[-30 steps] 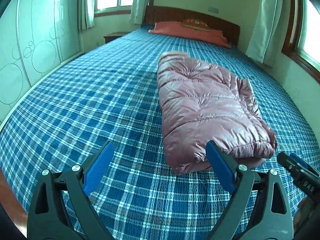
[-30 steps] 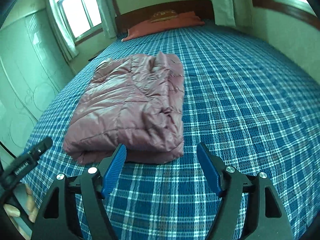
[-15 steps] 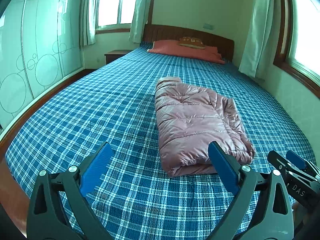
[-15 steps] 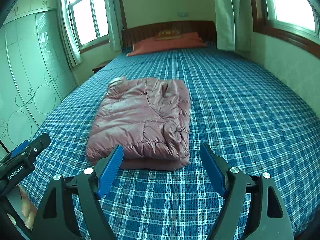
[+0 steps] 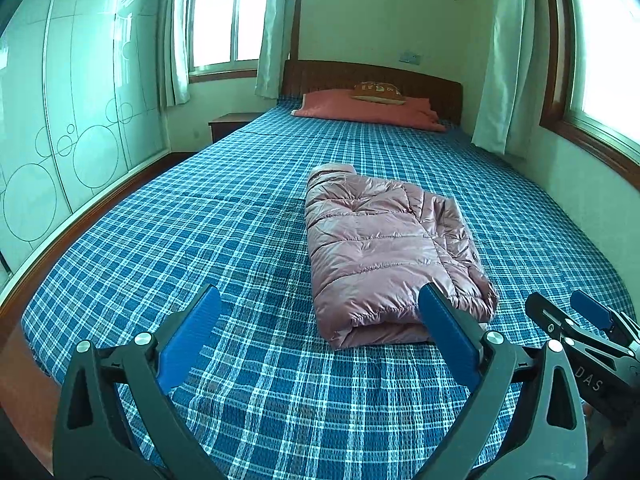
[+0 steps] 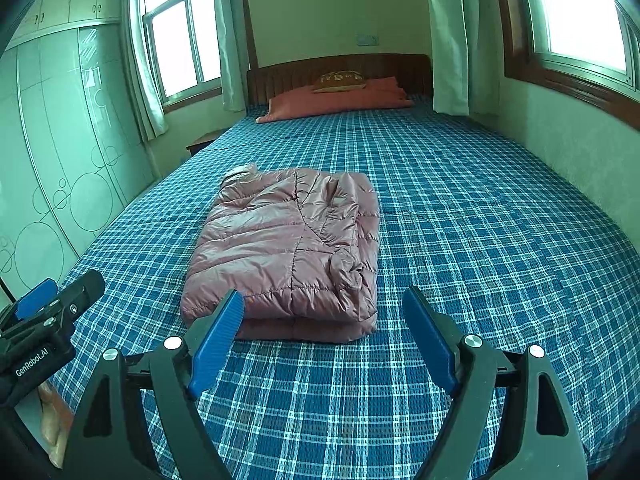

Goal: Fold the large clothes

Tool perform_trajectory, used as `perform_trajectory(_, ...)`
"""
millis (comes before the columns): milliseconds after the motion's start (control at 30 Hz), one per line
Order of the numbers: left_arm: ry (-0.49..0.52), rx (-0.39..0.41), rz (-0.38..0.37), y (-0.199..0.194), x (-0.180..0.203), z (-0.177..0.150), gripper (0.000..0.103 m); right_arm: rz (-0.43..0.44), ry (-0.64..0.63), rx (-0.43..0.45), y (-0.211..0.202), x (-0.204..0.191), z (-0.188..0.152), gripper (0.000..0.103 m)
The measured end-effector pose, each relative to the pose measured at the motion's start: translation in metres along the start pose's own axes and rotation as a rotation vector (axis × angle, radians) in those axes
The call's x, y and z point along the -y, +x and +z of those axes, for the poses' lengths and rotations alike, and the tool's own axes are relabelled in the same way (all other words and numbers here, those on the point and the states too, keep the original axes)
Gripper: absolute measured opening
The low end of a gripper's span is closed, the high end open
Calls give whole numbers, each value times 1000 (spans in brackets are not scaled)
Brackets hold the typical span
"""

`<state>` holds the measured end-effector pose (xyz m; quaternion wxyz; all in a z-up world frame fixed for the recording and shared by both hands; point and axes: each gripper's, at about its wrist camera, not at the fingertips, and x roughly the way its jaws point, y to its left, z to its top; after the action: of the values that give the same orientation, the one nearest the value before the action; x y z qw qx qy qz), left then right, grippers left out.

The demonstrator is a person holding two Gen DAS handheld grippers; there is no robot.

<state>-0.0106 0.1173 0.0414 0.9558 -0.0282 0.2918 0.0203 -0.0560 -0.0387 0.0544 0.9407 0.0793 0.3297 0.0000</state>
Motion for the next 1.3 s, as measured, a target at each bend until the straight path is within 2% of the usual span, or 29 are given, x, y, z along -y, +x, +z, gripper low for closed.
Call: perform_trajectory(1300, -4, -9, 7, 0, -1, -8, 99, 12, 1, -3, 0, -2, -6, 81)
